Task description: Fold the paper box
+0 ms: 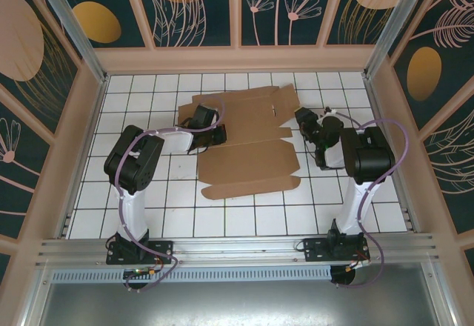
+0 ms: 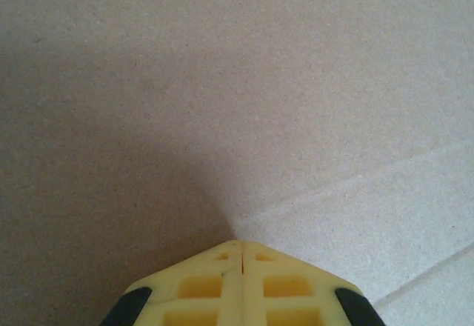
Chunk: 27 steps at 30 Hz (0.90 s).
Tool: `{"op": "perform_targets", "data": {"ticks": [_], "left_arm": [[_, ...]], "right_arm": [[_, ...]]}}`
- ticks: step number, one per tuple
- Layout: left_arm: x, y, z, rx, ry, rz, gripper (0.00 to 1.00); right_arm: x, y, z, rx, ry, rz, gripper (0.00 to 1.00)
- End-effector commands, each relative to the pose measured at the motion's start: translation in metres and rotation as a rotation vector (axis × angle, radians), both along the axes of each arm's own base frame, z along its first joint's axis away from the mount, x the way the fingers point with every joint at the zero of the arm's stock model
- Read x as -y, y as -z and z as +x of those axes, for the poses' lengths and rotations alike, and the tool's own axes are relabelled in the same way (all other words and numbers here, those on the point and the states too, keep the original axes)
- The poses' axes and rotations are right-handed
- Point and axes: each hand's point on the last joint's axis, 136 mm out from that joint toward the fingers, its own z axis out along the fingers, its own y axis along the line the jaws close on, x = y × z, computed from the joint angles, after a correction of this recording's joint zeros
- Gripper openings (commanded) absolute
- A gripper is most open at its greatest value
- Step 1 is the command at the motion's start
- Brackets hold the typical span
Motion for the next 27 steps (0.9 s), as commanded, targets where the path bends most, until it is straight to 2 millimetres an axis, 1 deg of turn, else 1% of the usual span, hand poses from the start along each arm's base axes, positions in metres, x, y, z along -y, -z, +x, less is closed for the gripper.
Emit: {"op": "perform_targets", "data": {"ticks": [1,3,5,8,11,13,14,16,18,20,21,23,27], "left_arm": [[-0.013,0.031,-0.013,-0.075,0.012,0.080,0.00],[-0.014,0.032,-0.014,-0.076,0.016,0.087,0.00],[-0.016,0.034,-0.014,-0.073,0.016,0.102,0.00],[-0.018,0.033,-0.013,-0.068,0.016,0.118,0.00],[-0.015,0.018,-0.011,-0.040,0.022,0.102,0.00],[-0.015,0.001,-0.008,-0.016,0.011,0.094,0.00],[-0.017,-0.010,-0.005,0.001,-0.003,0.095,0.00],[-0.021,-0.034,-0.002,0.025,-0.031,0.100,0.00],[-0.026,-0.065,-0.002,0.066,-0.053,0.094,0.18],[-0.033,-0.097,-0.007,0.118,-0.077,0.081,0.26],[-0.037,-0.118,-0.011,0.160,-0.083,0.066,0.27],[-0.046,-0.147,-0.019,0.229,-0.105,0.051,0.27],[-0.068,-0.189,-0.036,0.335,-0.158,0.048,0.28]], "right_arm": [[-0.006,0.000,0.006,0.047,-0.084,-0.080,0.33],[-0.010,0.002,0.010,0.045,-0.113,-0.093,0.25],[-0.010,0.007,0.013,0.028,-0.121,-0.119,0.23],[-0.008,0.008,0.015,0.021,-0.124,-0.169,0.19],[-0.002,0.005,0.016,0.016,-0.103,-0.244,0.19],[0.005,0.000,0.016,0.010,-0.080,-0.305,0.18],[0.009,-0.004,0.016,0.008,-0.062,-0.339,0.18],[0.016,-0.021,0.017,0.028,-0.044,-0.404,0.18],[0.028,-0.043,0.020,0.023,0.004,-0.494,0.16],[0.042,-0.067,0.022,0.019,0.055,-0.585,0.14],[0.050,-0.082,0.022,0.008,0.085,-0.635,0.13],[0.060,-0.111,0.019,0.028,0.128,-0.700,0.11],[0.062,-0.172,0.010,0.113,0.133,-0.769,0.11]]}}
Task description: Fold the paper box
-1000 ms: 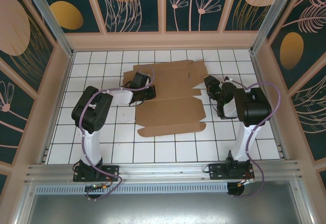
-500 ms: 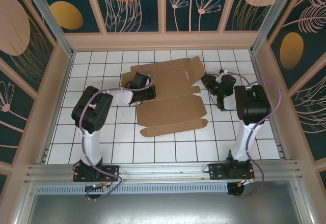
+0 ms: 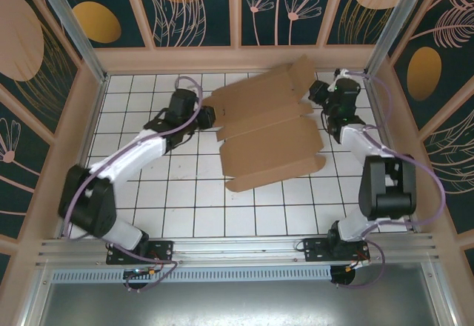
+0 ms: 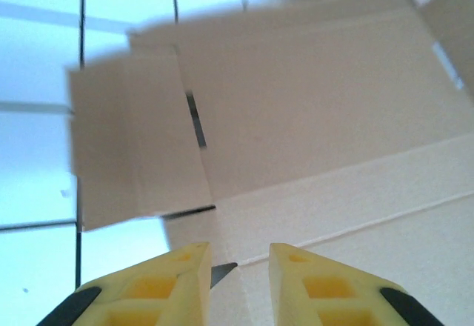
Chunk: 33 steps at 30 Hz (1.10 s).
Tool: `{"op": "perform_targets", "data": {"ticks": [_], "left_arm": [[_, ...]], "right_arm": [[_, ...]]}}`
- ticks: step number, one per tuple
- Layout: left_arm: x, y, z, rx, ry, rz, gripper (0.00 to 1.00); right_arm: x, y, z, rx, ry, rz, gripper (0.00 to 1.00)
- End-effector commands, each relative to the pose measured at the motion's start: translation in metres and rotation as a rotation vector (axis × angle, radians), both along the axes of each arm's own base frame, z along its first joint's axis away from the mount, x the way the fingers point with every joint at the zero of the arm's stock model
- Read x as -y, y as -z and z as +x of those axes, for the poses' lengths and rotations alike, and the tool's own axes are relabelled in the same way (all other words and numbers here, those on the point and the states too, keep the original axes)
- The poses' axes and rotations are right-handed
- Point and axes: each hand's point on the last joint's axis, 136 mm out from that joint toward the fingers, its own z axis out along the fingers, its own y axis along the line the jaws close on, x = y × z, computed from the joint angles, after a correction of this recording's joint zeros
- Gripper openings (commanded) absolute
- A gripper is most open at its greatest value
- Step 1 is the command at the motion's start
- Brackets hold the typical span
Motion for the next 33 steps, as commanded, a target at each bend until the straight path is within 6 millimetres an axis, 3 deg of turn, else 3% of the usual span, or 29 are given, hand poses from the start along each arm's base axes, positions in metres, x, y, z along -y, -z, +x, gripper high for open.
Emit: {"op": "perform_targets", "data": {"ticks": [1,5,8,10,12,14,17,19,20,22,24,26,27,29,33], "left_arm": [[-0.028,-0.006,-0.015,0.029,-0.075,0.056,0.28],[-0.056,-0.033,-0.024,0.137,-0.173,0.083,0.34],[-0.069,-0.030,-0.030,0.158,-0.220,0.104,0.34],[-0.070,-0.029,-0.031,0.163,-0.225,0.090,0.34],[-0.070,-0.026,-0.029,0.158,-0.229,0.090,0.33],[-0.072,-0.024,-0.029,0.152,-0.240,0.102,0.32],[-0.080,-0.029,-0.030,0.175,-0.275,0.109,0.31],[-0.085,-0.034,-0.032,0.194,-0.299,0.114,0.31],[-0.085,-0.034,-0.033,0.199,-0.297,0.112,0.32],[-0.074,-0.028,-0.032,0.182,-0.242,0.096,0.33],[-0.056,-0.018,-0.031,0.133,-0.161,0.071,0.34],[-0.034,-0.005,-0.030,0.082,-0.062,0.029,0.34],[-0.021,0.001,-0.029,0.047,-0.008,0.005,0.34],[0.006,0.017,-0.025,-0.044,0.079,-0.050,0.32],[0.072,0.039,-0.025,-0.148,0.223,-0.097,0.25]], "right_arm": [[0.021,-0.039,-0.010,-0.004,0.070,-0.171,0.11],[0.045,-0.130,-0.029,0.123,0.188,-0.300,0.12],[0.034,-0.208,-0.043,0.260,0.189,-0.379,0.14],[0.013,-0.249,-0.048,0.322,0.177,-0.459,0.14],[-0.022,-0.281,-0.053,0.376,0.151,-0.569,0.14],[-0.059,-0.300,-0.055,0.404,0.120,-0.671,0.14],[-0.105,-0.312,-0.055,0.432,0.087,-0.787,0.13],[-0.116,-0.303,-0.046,0.402,0.066,-0.767,0.14],[-0.118,-0.290,-0.039,0.364,0.037,-0.719,0.17],[-0.119,-0.244,-0.027,0.263,-0.039,-0.614,0.25],[-0.103,-0.185,-0.019,0.152,-0.068,-0.448,0.34],[-0.076,-0.128,-0.016,0.049,-0.085,-0.240,0.40],[-0.054,-0.091,-0.017,-0.005,-0.081,-0.089,0.44],[-0.020,-0.039,-0.026,-0.073,-0.043,0.106,0.52],[0.042,0.033,-0.050,-0.131,0.099,0.361,0.68]]}}
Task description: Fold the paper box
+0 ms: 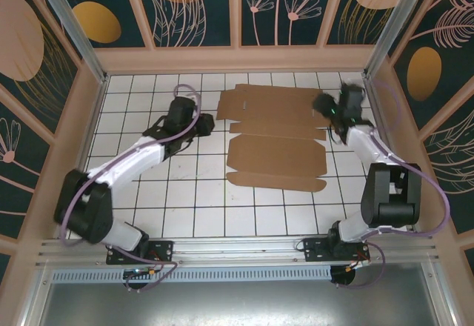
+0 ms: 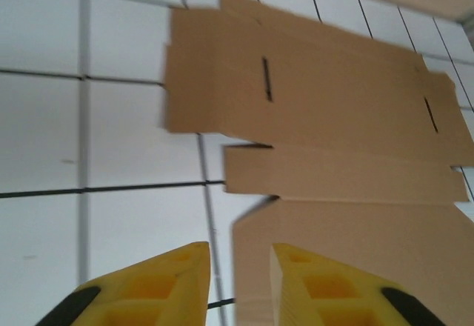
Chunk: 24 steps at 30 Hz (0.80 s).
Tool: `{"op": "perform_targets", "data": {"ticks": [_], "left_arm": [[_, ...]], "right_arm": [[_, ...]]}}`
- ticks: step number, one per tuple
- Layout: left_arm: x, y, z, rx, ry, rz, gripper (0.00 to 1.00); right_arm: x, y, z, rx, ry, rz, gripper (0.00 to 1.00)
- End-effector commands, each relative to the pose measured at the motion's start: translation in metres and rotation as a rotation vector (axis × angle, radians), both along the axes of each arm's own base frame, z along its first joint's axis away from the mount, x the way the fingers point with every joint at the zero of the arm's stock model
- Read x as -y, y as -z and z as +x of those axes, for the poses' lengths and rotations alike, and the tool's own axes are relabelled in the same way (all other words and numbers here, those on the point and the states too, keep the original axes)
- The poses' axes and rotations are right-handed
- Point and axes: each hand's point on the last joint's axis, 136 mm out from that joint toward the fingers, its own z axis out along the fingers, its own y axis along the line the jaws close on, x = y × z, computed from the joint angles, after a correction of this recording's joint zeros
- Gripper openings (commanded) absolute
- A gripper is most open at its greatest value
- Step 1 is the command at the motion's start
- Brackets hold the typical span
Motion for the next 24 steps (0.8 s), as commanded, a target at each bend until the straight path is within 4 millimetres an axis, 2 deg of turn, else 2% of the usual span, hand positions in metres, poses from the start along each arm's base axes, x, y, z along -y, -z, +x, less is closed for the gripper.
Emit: {"op": "perform_targets", "data": {"ticks": [1,2,4,7,11,16,19,24], "left_arm": [[0.074,0.003,-0.015,-0.078,0.200,-0.100,0.24],[0.092,0.009,-0.017,-0.101,0.234,-0.104,0.20],[0.117,0.036,-0.019,-0.182,0.278,-0.146,0.12],[0.135,0.072,-0.021,-0.270,0.318,-0.171,0.01],[0.135,0.113,-0.023,-0.331,0.340,-0.108,0.00],[0.127,0.148,-0.027,-0.382,0.342,-0.033,0.00],[0.122,0.161,-0.030,-0.398,0.338,0.006,0.00],[0.114,0.172,-0.031,-0.402,0.332,0.060,0.00]], "right_arm": [[0.001,-0.051,-0.003,0.238,0.047,0.372,0.70],[0.011,-0.036,-0.009,0.216,0.082,0.406,0.72],[0.025,-0.016,-0.016,0.194,0.131,0.448,0.76],[0.030,0.009,-0.019,0.158,0.155,0.521,0.82],[0.027,0.029,-0.012,0.132,0.148,0.622,0.84],[0.026,0.049,-0.005,0.099,0.170,0.688,0.84],[0.025,0.057,0.000,0.093,0.177,0.722,0.84],[0.025,0.071,0.009,0.058,0.210,0.731,0.84]]}}
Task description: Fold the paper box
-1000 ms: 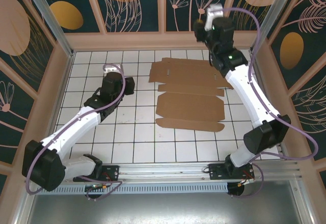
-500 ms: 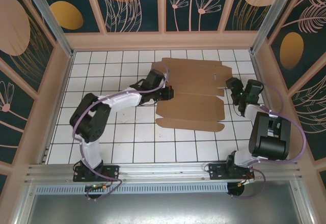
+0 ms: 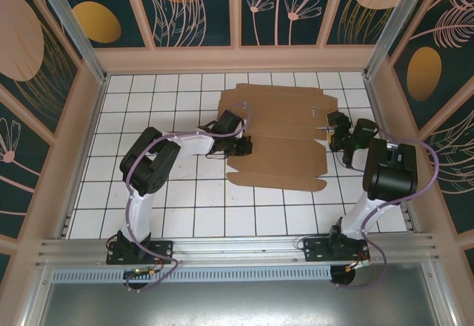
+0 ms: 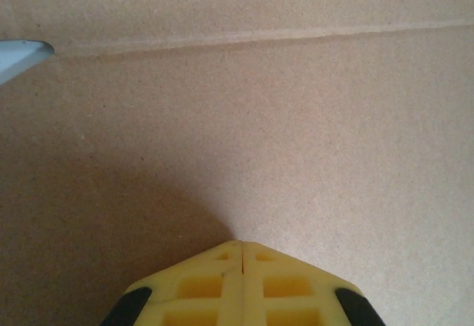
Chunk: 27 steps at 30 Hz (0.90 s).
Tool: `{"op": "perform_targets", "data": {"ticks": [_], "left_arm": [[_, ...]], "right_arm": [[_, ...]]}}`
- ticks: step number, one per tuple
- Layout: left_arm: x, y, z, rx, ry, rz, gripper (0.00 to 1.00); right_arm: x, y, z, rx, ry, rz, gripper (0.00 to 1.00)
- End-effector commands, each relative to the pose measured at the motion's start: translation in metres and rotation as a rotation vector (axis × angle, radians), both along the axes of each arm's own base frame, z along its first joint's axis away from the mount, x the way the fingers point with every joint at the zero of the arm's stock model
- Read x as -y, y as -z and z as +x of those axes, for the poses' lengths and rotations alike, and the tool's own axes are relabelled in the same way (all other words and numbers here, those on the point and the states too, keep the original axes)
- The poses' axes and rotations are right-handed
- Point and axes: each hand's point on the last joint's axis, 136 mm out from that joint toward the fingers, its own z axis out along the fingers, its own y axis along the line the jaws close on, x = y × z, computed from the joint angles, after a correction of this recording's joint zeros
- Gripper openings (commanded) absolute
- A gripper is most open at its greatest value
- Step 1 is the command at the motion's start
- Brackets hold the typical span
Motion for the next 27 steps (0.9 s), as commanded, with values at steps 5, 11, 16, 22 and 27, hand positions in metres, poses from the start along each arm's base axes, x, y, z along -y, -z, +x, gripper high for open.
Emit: {"op": "perform_targets", "data": {"ticks": [5,11,16,22,27], "left_arm": [[-0.024,0.038,-0.007,-0.021,0.017,0.154,0.00],[-0.034,0.053,-0.012,-0.018,0.034,0.219,0.00],[-0.034,0.065,-0.021,-0.014,0.077,0.269,0.00],[-0.035,0.065,-0.022,-0.004,0.090,0.274,0.00],[-0.032,0.059,-0.022,0.003,0.090,0.253,0.00]], "right_arm": [[0.004,0.006,0.025,0.006,0.046,0.031,0.82],[0.007,0.009,0.044,0.015,0.086,0.040,0.76],[0.003,0.006,0.054,0.069,0.114,0.087,0.56],[0.001,0.005,0.056,0.117,0.154,0.080,0.30],[0.000,0.004,0.060,0.146,0.141,0.044,0.16]]}}
